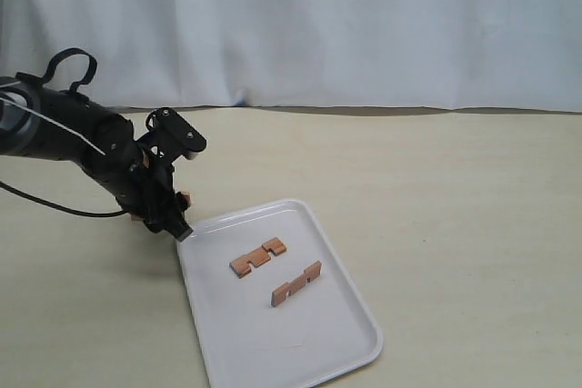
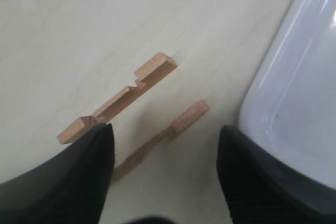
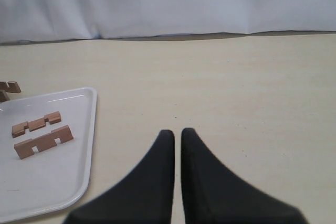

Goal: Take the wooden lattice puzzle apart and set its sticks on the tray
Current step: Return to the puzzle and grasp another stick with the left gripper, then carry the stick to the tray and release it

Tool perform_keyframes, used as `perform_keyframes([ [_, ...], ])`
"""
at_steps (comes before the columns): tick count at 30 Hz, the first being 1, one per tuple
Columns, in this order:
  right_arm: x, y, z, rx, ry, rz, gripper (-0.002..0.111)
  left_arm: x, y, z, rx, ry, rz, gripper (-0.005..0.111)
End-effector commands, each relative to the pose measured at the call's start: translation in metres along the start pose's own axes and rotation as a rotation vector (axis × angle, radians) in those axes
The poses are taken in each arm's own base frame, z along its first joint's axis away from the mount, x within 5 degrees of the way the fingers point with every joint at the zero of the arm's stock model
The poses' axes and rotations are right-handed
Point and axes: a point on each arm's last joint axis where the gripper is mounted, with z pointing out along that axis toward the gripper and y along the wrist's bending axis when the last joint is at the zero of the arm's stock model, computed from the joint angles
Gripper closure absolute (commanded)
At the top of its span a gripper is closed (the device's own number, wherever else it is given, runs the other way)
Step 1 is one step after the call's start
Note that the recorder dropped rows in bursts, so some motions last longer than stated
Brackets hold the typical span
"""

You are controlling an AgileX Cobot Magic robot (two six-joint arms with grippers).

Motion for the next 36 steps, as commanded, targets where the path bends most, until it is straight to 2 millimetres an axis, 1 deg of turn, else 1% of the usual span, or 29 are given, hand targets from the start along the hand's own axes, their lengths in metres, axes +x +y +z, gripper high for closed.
perform_keyframes([
  [1, 0.000, 0.000, 0.000, -0.003, -0.008, -0.001, 0.104, 0.001, 0.000, 0.007, 0.002, -0.014, -0.024, 0.050],
  [6, 0.000, 0.000, 0.000, -0.003, -0.008, -0.001, 0.104, 0.003, -0.001, 0.014, 0.007, -0.007, -0.022, 0.050],
  [10, 0.000, 0.000, 0.000, -0.003, -0.008, -0.001, 0.104, 0.003, -0.001, 0.014, 0.006, -0.011, -0.022, 0.051],
  [11, 0.000, 0.000, 0.000, -0.003, -0.008, -0.001, 0.104, 0.003, -0.001, 0.014, 0.006, -0.011, -0.022, 0.053],
  [17, 0.000, 0.000, 0.000, -0.003, -0.008, -0.001, 0.104, 0.002, -0.001, 0.014, 0.004, -0.017, -0.023, 0.084],
  [22, 0.000, 0.000, 0.000, -0.003, -0.008, -0.001, 0.104, 0.002, -0.001, 0.014, 0.006, -0.012, -0.022, 0.097],
  [24, 0.000, 0.000, 0.000, -0.003, -0.008, -0.001, 0.104, 0.004, -0.001, 0.014, 0.007, 0.002, -0.014, 0.107],
  [27, 0.000, 0.000, 0.000, -0.003, -0.008, -0.001, 0.104, 0.006, -0.002, 0.013, 0.016, 0.032, -0.012, 0.107],
  [29, 0.000, 0.000, 0.000, -0.003, -0.008, -0.001, 0.104, 0.006, -0.001, 0.007, 0.017, 0.047, -0.018, 0.107],
  [32, 0.000, 0.000, 0.000, -0.003, -0.008, -0.001, 0.104, 0.004, 0.003, -0.012, 0.010, 0.054, -0.064, 0.107],
  [35, 0.000, 0.000, 0.000, -0.003, -0.008, -0.001, 0.104, -0.002, 0.008, -0.041, -0.010, 0.032, -0.116, 0.107],
  [36, 0.000, 0.000, 0.000, -0.003, -0.008, -0.001, 0.104, -0.004, 0.007, -0.051, -0.009, 0.026, -0.123, 0.107],
])
